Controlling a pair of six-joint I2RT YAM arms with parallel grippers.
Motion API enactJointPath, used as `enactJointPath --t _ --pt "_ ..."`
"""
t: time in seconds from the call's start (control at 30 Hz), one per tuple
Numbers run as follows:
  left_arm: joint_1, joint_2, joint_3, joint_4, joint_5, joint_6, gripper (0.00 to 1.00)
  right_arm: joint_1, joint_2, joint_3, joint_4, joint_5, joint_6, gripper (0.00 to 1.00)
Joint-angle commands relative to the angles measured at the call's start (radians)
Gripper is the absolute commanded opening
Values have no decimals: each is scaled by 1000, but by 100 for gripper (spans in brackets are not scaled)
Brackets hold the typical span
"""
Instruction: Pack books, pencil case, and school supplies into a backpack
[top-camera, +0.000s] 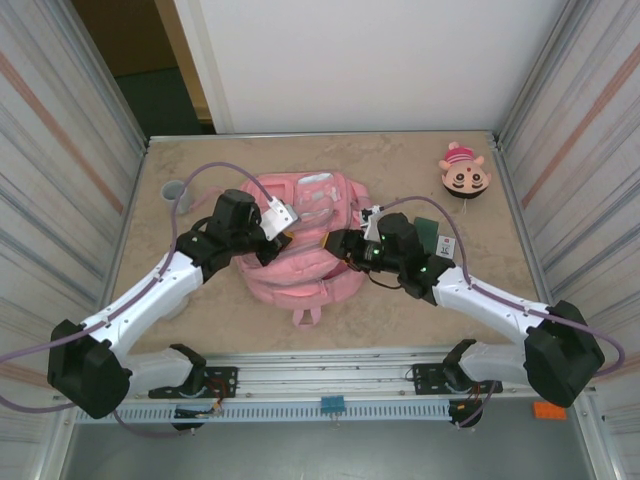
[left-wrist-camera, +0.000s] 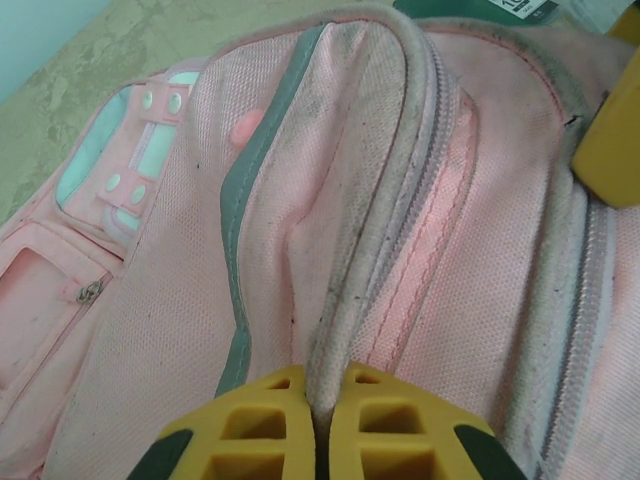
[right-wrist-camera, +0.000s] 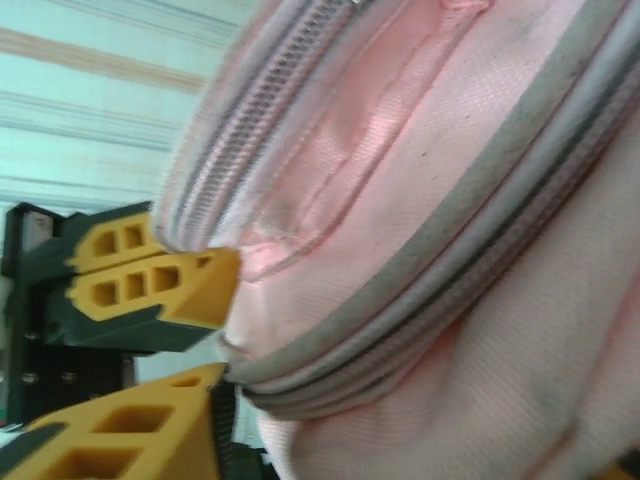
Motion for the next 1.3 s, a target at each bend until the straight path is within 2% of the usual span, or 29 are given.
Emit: enactJointPath --t 0.0,0.07,0.17,0.2,0.3,0.47,0.53,0.6,0.63,0.7,0.73,0.77,0.8,0.83,0.87,0.9,0.97,1.03,1.13,1.27 --pt "-2 -50 7 108 87 -30 17 -15 6 30 103 -19 1 28" --pt "-2 -55 9 83 130 -10 47 -16 6 48 92 -33 -21 18" --pt "-6 -60 19 35 222 34 79 -18 8 74 56 -53 -51 14" --pt "-5 -58 23 28 242 34 86 -17 11 77 50 -58 -57 14" --pt "-16 -42 22 9 252 79 93 -18 16 82 50 -78 -64 14" --pt "-30 62 28 -23 123 167 94 -17 13 94 57 -104 -77 14" --pt "-31 108 32 -8 72 172 91 -14 11 100 54 -118 -85 14" --pt "-31 139 39 14 65 172 81 -13 11 105 49 -131 -92 13" --pt "-31 150 44 27 70 168 71 -13 10 106 46 -135 -94 14" --pt "-31 155 51 44 76 158 38 -14 1 105 24 -135 -103 15" --pt "-31 148 55 48 72 145 21 -17 -11 106 -18 -131 -121 20" --pt "-29 136 56 55 63 125 9 -20 -30 111 -95 -110 -148 31" --pt "-29 122 55 55 62 113 2 -21 -51 120 -184 -73 -181 41" --pt "-23 106 59 52 69 98 0 -15 -79 135 -307 -12 -226 53" --pt "-18 95 63 44 88 82 0 -3 -103 156 -441 64 -273 61" --pt "-14 87 67 37 101 66 0 20 -123 172 -548 142 -310 64" --pt "-8 81 79 24 125 42 0 104 -156 199 -735 297 -366 65" --pt "-6 83 86 20 140 21 0 191 -171 210 -834 400 -374 63" --pt "-2 92 97 18 173 -13 0 313 -150 221 -865 475 -368 59" --pt "-2 98 103 13 199 -34 0 385 -37 292 -892 583 -412 60"
